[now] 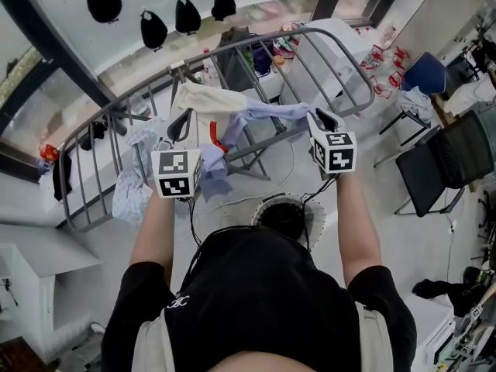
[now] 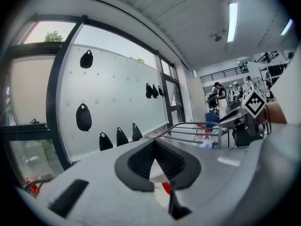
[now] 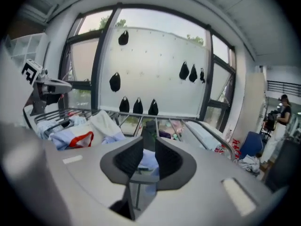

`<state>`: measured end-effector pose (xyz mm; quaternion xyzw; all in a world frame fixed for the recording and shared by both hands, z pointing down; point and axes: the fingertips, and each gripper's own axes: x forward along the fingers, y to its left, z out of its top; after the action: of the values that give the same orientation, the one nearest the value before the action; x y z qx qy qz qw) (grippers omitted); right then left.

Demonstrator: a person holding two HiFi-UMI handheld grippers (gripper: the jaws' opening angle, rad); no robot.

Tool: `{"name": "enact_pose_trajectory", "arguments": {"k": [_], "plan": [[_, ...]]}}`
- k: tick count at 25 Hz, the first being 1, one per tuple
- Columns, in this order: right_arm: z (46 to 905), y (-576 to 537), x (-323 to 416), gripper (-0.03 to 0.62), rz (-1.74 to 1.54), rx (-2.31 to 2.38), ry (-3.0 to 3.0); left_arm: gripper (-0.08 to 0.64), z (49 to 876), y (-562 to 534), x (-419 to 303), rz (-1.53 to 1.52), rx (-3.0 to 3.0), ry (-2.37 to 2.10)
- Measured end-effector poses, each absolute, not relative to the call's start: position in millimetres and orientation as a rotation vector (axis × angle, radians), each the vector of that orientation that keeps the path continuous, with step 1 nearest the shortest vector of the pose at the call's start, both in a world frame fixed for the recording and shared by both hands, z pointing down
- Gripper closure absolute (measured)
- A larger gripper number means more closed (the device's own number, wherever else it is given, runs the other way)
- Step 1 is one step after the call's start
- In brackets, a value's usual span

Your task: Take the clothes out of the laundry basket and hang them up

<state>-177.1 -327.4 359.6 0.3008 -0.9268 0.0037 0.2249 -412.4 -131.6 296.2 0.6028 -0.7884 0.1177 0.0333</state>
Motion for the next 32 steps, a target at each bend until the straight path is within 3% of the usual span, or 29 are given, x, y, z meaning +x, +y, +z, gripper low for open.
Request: {"name": "enact_pose_trajectory", "arguments": {"k": [3,9,18,32], "plan": [[319.3,-310.9,-158.5,0.581,-0.028,0.956,-2.748,0.558,284.3,-123.3,-382.8,0.278,1.864,-2.466],[278.4,-261.0,-119.0,0.583,-0.058,1.033,-2.933,0.558,271.0,-104.1,-319.9,0.156,1.898,-2.472],[283.5,-209.6,-68.5,0.580,0.007,0.994,-2.981,0.558,285.7,-90.7,-253.1,0.229,1.942,-2.426],[286.7,-197.2,-81.3,0.578,0.000,0.919,-2.994,0.558,291.1,-84.6,-244.0,0.261,1.923,-2.446]]}}
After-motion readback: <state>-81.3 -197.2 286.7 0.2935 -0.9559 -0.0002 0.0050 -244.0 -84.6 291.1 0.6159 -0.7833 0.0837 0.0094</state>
